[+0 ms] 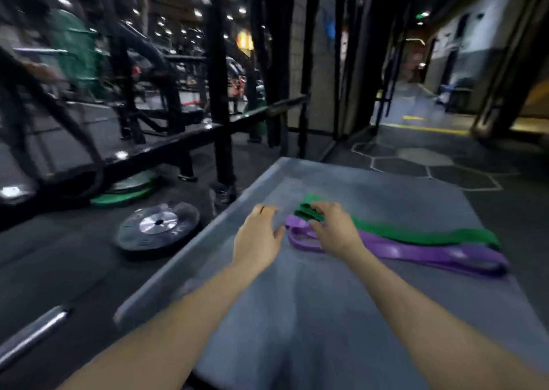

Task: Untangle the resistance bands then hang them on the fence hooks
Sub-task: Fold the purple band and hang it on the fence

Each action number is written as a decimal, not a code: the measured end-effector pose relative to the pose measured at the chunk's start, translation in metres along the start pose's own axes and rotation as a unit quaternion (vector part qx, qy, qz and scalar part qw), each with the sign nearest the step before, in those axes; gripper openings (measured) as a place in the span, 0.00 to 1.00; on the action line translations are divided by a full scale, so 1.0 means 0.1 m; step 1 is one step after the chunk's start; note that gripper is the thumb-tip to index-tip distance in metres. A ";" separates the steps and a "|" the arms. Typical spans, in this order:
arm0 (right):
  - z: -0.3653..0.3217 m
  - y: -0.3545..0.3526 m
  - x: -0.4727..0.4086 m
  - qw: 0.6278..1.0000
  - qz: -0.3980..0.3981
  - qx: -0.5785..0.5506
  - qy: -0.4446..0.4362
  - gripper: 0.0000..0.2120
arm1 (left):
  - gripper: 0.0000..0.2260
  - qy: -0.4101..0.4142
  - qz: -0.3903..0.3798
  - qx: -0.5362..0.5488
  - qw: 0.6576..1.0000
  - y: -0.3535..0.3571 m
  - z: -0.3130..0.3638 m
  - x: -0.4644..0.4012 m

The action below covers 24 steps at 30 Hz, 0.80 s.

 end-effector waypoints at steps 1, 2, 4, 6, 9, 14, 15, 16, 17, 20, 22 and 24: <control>0.20 0.00 0.02 1.000 -0.002 0.002 0.018 0.18 | 0.18 0.002 -0.014 0.004 1.000 0.16 0.03 -0.05; 0.39 0.00 0.03 0.999 -0.002 0.004 0.035 0.19 | 0.18 -0.001 -0.026 0.011 1.000 0.32 0.06 -0.10; 0.76 0.01 0.06 0.998 0.002 0.010 0.061 0.18 | 0.18 -0.002 -0.046 0.024 0.999 0.59 0.11 -0.20; 1.07 0.03 0.08 0.996 -0.001 0.019 0.090 0.18 | 0.19 0.010 -0.063 0.025 0.998 0.84 0.12 -0.31; 1.39 0.06 0.07 0.993 -0.004 0.047 0.112 0.18 | 0.24 0.016 -0.058 -0.012 0.998 1.09 0.06 -0.50; 1.64 0.20 -0.05 0.990 -0.001 0.085 0.110 0.21 | 0.31 -0.015 -0.084 -0.010 0.996 1.27 -0.29 -0.84; 1.67 0.23 -0.09 0.990 0.001 0.097 0.103 0.21 | 0.30 -0.017 -0.097 0.000 0.995 1.29 -0.37 -0.89; 1.69 0.25 -0.13 0.990 0.003 0.105 0.099 0.21 | 0.30 -0.021 -0.109 0.010 0.994 1.30 -0.44 -0.93; 1.71 0.27 -0.17 0.989 0.004 0.109 0.097 0.20 | 0.28 -0.027 -0.121 0.018 0.992 1.30 -0.49 -0.96; 1.78 0.31 -0.23 0.990 0.006 0.100 0.098 0.17 | 0.22 -0.011 -0.137 0.052 0.989 1.27 -0.60 -1.04; 1.81 0.30 -0.26 0.992 0.016 0.089 0.092 0.13 | 0.18 0.000 -0.153 0.094 0.984 1.22 -0.62 -1.10; 1.84 0.27 -0.30 0.993 0.021 0.073 0.087 0.11 | 0.14 -0.020 -0.176 0.185 0.967 1.16 -0.61 -1.16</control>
Point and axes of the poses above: each hand's wrist, its own x-axis away from the middle knuckle, its own y-axis out of the palm, z = x × y, the point moved 2 cm from there along -x, towards the middle knuckle, and after that the axes turned 8 degrees about -z, right-handed, at the moved point
